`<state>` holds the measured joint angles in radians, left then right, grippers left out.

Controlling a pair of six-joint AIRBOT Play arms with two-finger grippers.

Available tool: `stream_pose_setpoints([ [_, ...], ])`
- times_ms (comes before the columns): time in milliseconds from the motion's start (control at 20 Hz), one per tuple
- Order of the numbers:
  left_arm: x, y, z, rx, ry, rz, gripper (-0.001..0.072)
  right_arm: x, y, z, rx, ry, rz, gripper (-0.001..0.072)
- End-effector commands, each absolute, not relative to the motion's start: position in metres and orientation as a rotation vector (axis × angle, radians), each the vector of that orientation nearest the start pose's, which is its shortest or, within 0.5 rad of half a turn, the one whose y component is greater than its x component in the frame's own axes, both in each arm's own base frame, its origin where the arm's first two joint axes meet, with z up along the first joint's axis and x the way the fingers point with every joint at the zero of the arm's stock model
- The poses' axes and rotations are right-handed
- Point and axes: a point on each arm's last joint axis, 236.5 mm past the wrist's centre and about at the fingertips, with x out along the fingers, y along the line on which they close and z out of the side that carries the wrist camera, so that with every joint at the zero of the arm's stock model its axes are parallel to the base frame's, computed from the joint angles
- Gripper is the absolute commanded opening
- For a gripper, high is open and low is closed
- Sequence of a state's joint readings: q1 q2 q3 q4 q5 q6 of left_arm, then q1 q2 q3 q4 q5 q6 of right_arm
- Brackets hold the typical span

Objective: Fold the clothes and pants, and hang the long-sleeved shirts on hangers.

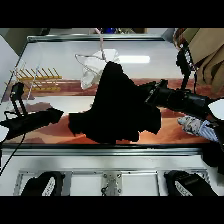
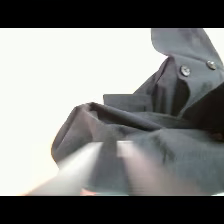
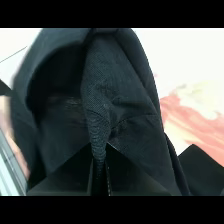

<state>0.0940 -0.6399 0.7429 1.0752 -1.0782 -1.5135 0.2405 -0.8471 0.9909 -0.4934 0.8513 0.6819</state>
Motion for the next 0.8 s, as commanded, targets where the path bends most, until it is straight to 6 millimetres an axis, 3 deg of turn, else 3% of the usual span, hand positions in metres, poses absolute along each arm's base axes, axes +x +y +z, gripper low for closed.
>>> stream_pose_setpoints([
  [0,0.296,-0.062,0.065,-0.512,1.011,-0.157,0.0620,0.320,0.239,0.239,0.095,0.340,0.938,0.0022],
  [100,0.301,-0.050,0.044,-0.651,1.076,-0.060,0.0615,0.320,0.239,0.239,0.095,0.340,0.938,0.0022],
  [400,0.284,-0.060,-0.018,-1.178,1.110,0.076,0.0615,0.320,0.239,0.239,0.094,0.340,0.938,0.0023],
  [500,0.287,-0.066,-0.027,-1.362,1.059,0.097,0.0616,0.320,0.239,0.239,0.094,0.340,0.938,0.0023],
  [750,0.270,-0.090,-0.054,-1.428,1.102,0.105,0.0616,0.320,0.239,0.239,0.094,0.340,0.938,0.0023],
])
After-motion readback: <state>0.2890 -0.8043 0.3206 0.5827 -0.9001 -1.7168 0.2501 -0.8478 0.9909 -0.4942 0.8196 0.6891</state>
